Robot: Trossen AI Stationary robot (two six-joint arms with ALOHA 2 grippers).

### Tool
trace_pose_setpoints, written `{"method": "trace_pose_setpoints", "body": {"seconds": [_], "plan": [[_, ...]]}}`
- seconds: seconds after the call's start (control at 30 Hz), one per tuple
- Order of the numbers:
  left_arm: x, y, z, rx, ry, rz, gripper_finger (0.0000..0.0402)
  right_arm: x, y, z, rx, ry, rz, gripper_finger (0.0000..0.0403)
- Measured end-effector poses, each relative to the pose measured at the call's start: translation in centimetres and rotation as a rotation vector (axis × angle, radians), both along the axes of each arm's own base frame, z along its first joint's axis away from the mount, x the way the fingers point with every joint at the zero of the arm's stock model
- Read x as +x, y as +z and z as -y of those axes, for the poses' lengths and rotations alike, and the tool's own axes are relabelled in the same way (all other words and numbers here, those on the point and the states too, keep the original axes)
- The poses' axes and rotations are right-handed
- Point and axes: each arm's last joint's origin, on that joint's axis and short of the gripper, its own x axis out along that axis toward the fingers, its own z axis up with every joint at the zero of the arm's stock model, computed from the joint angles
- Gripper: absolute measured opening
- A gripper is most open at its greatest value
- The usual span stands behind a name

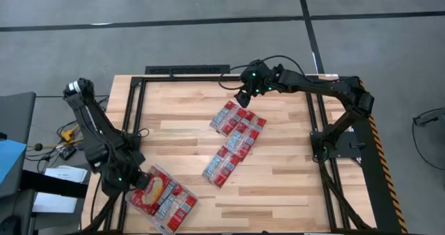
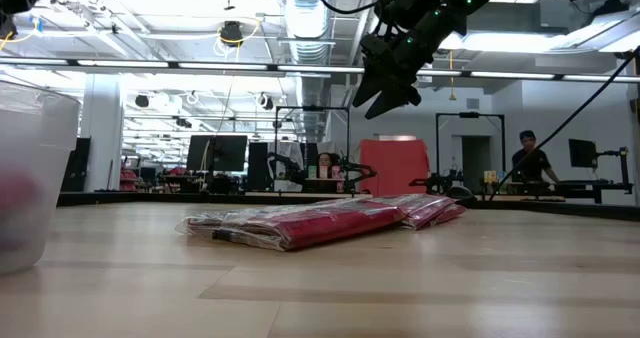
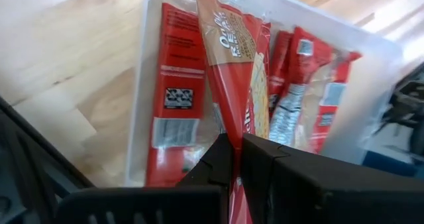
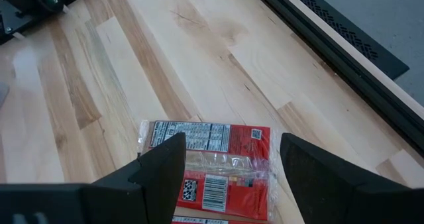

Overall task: Sort popcorn bags into baskets
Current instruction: Put the red popcorn bag into the transparent bin

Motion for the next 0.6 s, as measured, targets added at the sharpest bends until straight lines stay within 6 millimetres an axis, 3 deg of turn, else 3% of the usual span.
{"method": "trace_pose_setpoints", "body": {"seconds": [0.6], "plan": [[1.0,-1.5,0.4,0.135,-0.111,-0.009,0.0019,0.0,0.0,0.0,0.000,0.000,0.000,0.0270]]}}
